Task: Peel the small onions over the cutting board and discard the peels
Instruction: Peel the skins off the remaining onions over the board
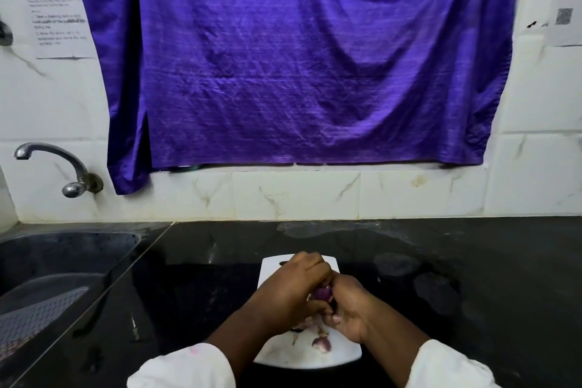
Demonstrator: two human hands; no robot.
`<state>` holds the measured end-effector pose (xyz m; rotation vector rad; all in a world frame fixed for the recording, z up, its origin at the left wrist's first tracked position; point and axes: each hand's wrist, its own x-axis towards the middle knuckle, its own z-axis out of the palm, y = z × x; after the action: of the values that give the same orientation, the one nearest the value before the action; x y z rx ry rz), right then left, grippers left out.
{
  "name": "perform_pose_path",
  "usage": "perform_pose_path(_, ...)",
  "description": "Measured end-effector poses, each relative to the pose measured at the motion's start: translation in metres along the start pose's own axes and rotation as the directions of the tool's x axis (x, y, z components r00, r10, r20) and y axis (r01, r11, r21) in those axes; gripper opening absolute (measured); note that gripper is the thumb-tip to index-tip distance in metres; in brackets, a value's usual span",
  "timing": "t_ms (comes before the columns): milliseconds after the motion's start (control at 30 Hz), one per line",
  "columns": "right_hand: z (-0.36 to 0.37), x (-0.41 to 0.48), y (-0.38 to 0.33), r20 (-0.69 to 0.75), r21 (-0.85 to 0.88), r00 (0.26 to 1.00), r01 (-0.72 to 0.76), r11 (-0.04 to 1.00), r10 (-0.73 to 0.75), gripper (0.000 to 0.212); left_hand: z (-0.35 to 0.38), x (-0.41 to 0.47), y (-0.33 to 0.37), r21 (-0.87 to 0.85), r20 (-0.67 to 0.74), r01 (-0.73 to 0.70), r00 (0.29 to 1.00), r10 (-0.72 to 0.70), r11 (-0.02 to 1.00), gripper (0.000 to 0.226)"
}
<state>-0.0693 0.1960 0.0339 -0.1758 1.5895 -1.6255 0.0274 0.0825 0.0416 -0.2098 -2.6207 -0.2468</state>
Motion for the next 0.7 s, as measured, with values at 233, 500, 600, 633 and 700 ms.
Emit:
perform_pose_path(233,0.001,0.004,-0.002,-0.035,-0.03,0.999,-0.022,0.999,0.021,0.034,-0.005,0.004,-0.001,0.034,0.064,-0.017,0.998,0.015,0.999,0.043)
perform_pose_path(500,0.002,-0.003,-0.001,-0.01,-0.006,1.0,-0.003,1.0,0.003,0.036,0.001,0.001,0.003,0.039,0.034,-0.046,0.998,0.045,0.998,0.027)
perform_pose_path(600,-0.001,-0.004,-0.005,-0.002,0.07,1.0,0.002,0.998,-0.002,0.034,0.007,-0.001,-0.003,0.099,-0.002,-0.075,0.997,0.076,0.992,0.018)
perform_pose_path(633,-0.005,-0.003,-0.008,0.0,0.099,1.0,0.006,0.995,-0.006,0.031,0.009,-0.006,-0.008,0.129,-0.021,-0.076,0.997,0.079,0.989,0.014)
perform_pose_path(700,-0.013,-0.002,-0.017,0.007,0.113,1.0,0.024,0.993,-0.024,0.022,0.013,-0.018,-0.019,0.106,-0.051,0.014,0.999,-0.008,0.994,0.014)
